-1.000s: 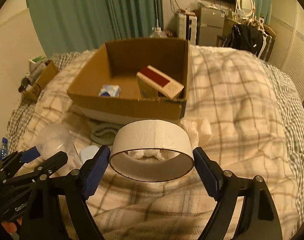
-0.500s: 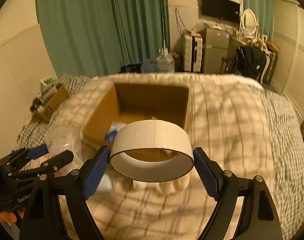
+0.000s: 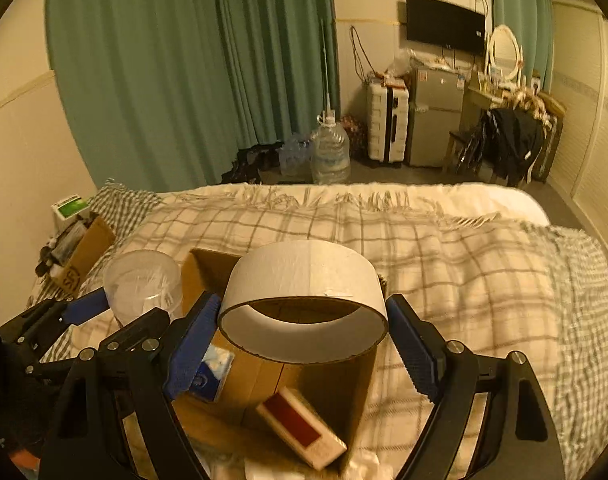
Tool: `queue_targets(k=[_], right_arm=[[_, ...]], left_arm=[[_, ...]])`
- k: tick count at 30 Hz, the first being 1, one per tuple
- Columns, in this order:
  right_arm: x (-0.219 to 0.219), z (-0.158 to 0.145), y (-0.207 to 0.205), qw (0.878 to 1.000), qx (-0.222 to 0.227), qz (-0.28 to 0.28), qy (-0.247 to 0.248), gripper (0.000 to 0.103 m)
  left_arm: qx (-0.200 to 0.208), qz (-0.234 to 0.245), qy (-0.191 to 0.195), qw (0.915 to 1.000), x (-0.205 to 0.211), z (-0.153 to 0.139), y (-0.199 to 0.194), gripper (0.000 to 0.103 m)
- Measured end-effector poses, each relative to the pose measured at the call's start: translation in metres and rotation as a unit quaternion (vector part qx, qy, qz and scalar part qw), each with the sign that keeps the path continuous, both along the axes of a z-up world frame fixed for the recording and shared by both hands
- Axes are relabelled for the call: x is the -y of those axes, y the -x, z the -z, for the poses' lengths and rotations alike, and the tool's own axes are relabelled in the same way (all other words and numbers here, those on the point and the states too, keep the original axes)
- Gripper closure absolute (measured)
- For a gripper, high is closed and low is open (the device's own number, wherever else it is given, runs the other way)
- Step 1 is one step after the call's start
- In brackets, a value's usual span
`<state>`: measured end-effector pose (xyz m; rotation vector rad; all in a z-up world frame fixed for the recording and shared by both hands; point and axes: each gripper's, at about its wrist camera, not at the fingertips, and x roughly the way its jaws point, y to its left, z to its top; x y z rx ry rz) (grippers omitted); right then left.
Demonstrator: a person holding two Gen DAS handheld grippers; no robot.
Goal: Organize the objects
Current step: 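Lift the bottle with the left tool while the right tool grasps the white tape roll, then lower both items into the cardboard box and open both tools, then grasp the white square case with the left tool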
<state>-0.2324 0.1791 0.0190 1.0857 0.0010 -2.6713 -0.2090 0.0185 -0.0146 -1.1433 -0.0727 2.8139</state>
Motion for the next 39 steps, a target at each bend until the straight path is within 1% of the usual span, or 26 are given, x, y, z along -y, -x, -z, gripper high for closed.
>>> queue_targets(k=[3,6,8,9,10,12,15,19,22,25,30,35,38,39], right_arm=[[-0.004,0.014,0.009,1.0,-0.002,-0.001,0.012,0.019],[-0.011,0.019,0.013,0.999,-0.002,-0.006,0.034,0.018],[-0.016,0.016,0.011,0.999,-0.008,-0.006,0.035,0.017],[-0.019,0.012,0.006,0.999,-0.018,0.0,0.032,0.014],[-0.021,0.008,0.001,0.999,-0.025,0.007,0.027,0.012],[-0.027,-0.003,-0.01,0.999,-0.036,0.013,0.024,0.011],[-0.037,-0.018,-0.033,0.999,-0.045,0.022,0.017,0.011],[-0.049,-0.03,-0.073,0.997,-0.059,0.042,-0.014,0.011],[-0.054,-0.029,-0.106,0.997,-0.054,0.05,-0.023,0.011],[-0.054,-0.017,-0.13,0.998,-0.043,0.04,-0.024,0.011],[-0.035,0.024,-0.157,0.998,-0.01,0.021,-0.054,0.011],[-0.012,0.072,-0.16,0.996,0.041,-0.013,-0.076,0.011],[-0.005,0.091,-0.154,0.995,0.065,-0.02,-0.08,0.011],[-0.003,0.096,-0.155,0.994,0.07,-0.024,-0.083,0.011]], left_arm=[[-0.001,0.006,-0.009,0.9999,-0.001,0.012,0.011,0.038],[0.003,0.006,-0.022,0.9997,-0.002,0.019,0.017,0.035],[0.002,0.008,-0.024,0.9997,-0.005,0.018,0.016,0.025],[0.001,0.005,-0.021,0.9998,-0.006,0.016,0.014,0.015],[-0.004,0.005,-0.018,0.9998,-0.006,0.015,0.011,0.011],[-0.013,0.003,-0.007,0.9999,-0.007,0.009,0.001,0.009],[-0.015,-0.006,0.009,0.9998,-0.004,0.0,-0.016,0.009],[-0.023,-0.025,0.002,0.9994,0.007,-0.01,-0.053,0.009],[-0.026,-0.041,0.001,0.9988,0.013,-0.01,-0.084,0.009],[-0.022,-0.055,0.016,0.9981,0.016,0.002,-0.111,0.009],[0.005,-0.065,0.032,0.9973,0.016,0.034,-0.136,0.009],[0.031,-0.072,0.051,0.9956,0.015,0.071,-0.145,0.009],[0.077,-0.063,0.04,0.9943,0.012,0.102,-0.145,0.009],[0.096,-0.057,0.036,0.9931,0.011,0.113,-0.142,0.011]])
